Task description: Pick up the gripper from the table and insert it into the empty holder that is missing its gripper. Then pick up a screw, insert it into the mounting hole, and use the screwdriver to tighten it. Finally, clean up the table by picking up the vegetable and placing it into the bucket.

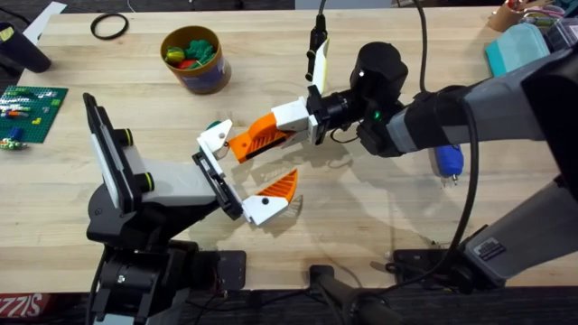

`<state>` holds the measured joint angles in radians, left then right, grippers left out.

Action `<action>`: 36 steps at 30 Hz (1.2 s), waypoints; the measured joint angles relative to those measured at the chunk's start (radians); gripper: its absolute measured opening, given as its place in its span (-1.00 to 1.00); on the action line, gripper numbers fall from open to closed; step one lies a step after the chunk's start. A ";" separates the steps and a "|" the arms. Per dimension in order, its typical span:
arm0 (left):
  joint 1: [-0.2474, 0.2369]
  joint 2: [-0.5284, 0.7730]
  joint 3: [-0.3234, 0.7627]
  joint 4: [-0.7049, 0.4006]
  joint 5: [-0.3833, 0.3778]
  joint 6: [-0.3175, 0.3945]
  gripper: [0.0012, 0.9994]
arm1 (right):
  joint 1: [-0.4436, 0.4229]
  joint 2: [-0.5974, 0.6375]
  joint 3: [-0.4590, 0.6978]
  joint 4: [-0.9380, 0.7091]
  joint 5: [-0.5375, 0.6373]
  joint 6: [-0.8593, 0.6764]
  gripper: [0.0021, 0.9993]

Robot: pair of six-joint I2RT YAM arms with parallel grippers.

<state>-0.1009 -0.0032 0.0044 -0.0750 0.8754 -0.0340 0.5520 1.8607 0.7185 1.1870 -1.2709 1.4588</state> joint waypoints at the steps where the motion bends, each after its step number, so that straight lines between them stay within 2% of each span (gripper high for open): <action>1: 0.001 0.002 0.000 0.003 -0.004 0.000 0.97 | -0.001 0.000 0.000 -0.005 -0.001 0.002 -0.97; 18: 0.001 0.003 0.000 0.004 -0.005 0.000 0.97 | -0.001 0.000 -0.001 -0.003 -0.002 -0.001 -0.97; 24: 0.001 0.003 0.003 0.013 -0.004 0.012 0.97 | -0.001 0.009 -0.006 0.177 -0.002 0.032 -0.97; 27: 0.001 0.003 0.004 0.014 -0.004 0.018 0.97 | -0.001 0.017 -0.009 0.212 -0.002 0.063 -0.97; 34: 0.001 0.003 0.004 0.011 -0.005 0.020 0.97 | -0.001 0.018 -0.009 0.202 -0.002 0.084 -0.96; 36: 0.001 0.003 0.004 0.000 -0.005 0.009 0.97 | -0.001 0.018 -0.009 0.121 0.001 0.063 -0.96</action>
<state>-0.1001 -0.0002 0.0082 -0.0752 0.8707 -0.0246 0.5514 1.8785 0.7095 1.3078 -1.2702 1.5213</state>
